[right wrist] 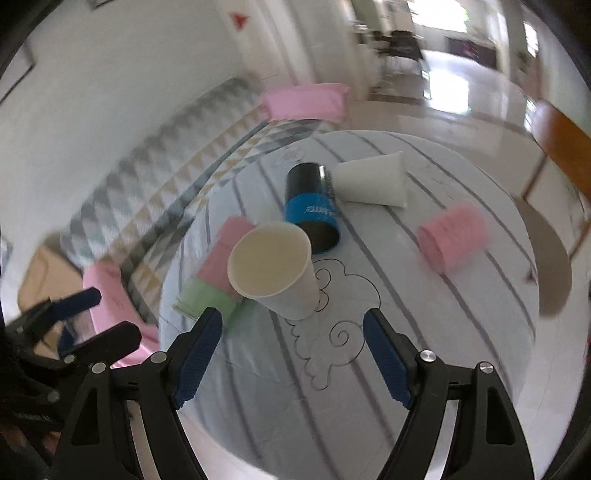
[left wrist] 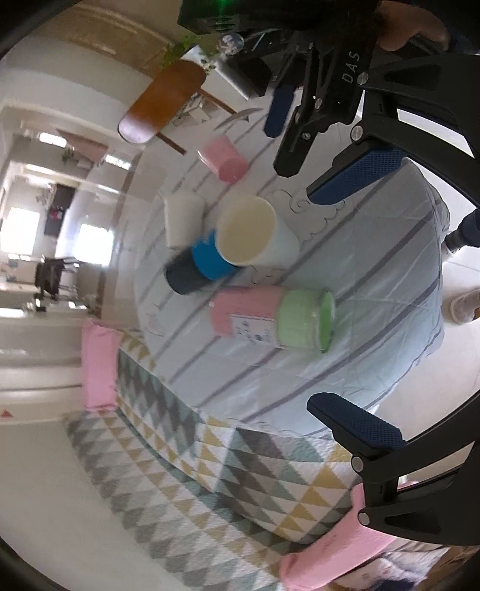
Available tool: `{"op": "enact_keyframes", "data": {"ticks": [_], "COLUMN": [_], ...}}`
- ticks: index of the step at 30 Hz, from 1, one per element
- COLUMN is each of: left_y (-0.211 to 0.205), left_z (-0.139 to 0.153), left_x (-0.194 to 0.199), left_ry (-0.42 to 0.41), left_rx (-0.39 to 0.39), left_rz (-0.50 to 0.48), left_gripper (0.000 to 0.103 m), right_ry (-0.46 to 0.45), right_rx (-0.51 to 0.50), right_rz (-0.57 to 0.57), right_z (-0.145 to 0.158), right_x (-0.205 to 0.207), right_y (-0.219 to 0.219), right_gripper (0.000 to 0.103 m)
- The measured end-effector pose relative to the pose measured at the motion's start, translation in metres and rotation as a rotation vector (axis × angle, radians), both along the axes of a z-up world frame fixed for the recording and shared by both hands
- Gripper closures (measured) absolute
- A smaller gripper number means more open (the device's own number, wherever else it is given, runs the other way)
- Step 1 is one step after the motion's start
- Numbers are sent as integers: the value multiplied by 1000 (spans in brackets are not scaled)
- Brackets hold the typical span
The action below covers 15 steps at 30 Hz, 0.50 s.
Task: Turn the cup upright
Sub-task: 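Lift and rotate the white cup upright with the right gripper, set it down, release, then move the left gripper to the second lying white paper cup and grasp it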
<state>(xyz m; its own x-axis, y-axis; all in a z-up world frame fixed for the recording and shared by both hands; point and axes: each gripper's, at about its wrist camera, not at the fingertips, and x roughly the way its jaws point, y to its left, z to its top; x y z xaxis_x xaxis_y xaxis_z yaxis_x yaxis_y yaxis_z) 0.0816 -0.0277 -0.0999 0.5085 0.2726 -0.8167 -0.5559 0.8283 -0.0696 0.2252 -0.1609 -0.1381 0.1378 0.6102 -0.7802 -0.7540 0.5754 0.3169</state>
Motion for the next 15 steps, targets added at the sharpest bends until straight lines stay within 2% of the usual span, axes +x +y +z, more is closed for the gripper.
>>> {"op": "enact_keyframes", "data": {"ticks": [4,11,15], "left_y": [-4,-13,-19], "left_z": [22,49,58], "left_x": [2,27,60], "left_ry": [-10,10,19], "left_rx": [35,115,150], "left_rz": [-70,-181,-256], "left_gripper": [0,0,0], "right_ry": [10,208,308], "right_rx": [15,128,180], "right_rz": [-84,-320,-390], "right_z": [17,30,29], "right_x": [-9,11,31], "right_y": [-10,-43,-53], "right_gripper": [23,23,23]}}
